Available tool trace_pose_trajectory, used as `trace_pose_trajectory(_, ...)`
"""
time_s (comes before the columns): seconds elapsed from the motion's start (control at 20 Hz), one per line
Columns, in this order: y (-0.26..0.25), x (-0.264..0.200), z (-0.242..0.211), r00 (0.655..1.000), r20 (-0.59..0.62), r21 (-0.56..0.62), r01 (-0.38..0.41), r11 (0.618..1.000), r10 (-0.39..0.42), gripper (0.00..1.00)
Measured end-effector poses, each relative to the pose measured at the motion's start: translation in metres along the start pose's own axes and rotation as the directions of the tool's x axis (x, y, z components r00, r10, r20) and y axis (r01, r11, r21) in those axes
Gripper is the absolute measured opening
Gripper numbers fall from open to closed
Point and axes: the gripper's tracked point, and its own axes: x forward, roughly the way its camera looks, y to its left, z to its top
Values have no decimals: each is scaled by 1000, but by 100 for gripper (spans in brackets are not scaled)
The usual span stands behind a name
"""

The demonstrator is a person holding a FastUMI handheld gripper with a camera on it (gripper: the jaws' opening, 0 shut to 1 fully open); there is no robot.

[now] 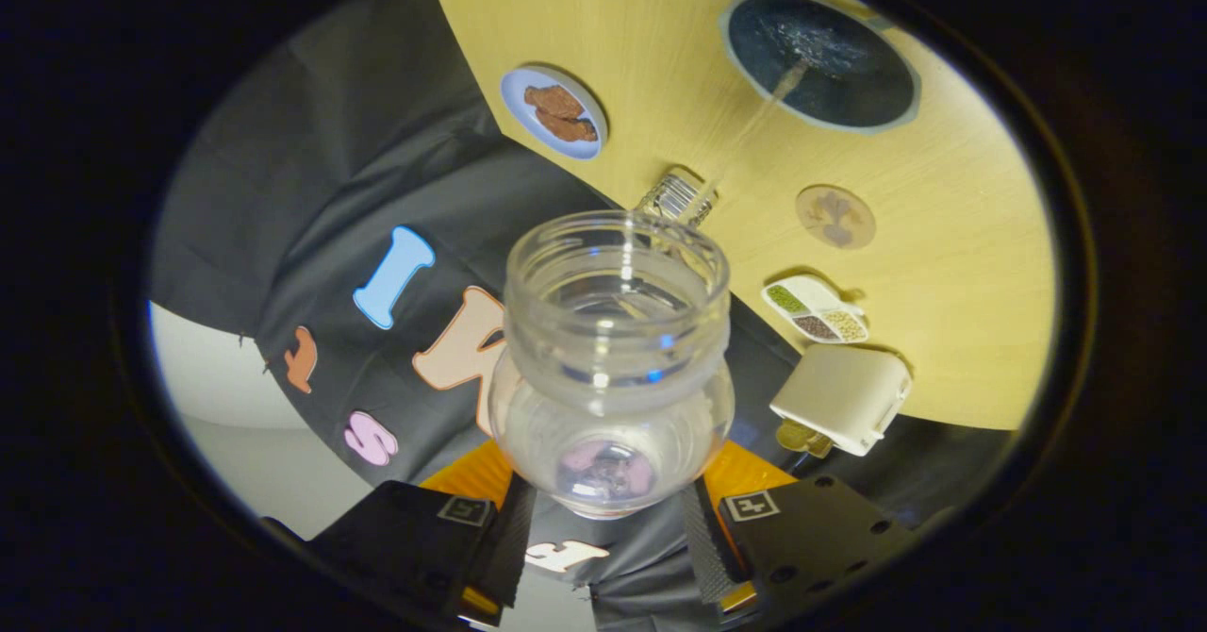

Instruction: Take the bottle from table, then pour the juice into the cup, finally place the bottle on the coaster

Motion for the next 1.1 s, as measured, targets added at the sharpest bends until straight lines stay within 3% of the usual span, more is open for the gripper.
trace_pose_trajectory(0.4, 9, -5, -2, 999, 1, 34, -50, 998, 50, 75)
trace_pose_trajectory(0.75, -1, -4, -6, 999, 6, -20, -46, 999, 46, 75)
trace_pose_trajectory(0.95, -39, -2, -3, 996, 35, -201, 90, 976, -84, 75)
trace_pose_trajectory(1.1, -75, -7, 7, 974, 96, -381, 228, 896, -207, 75)
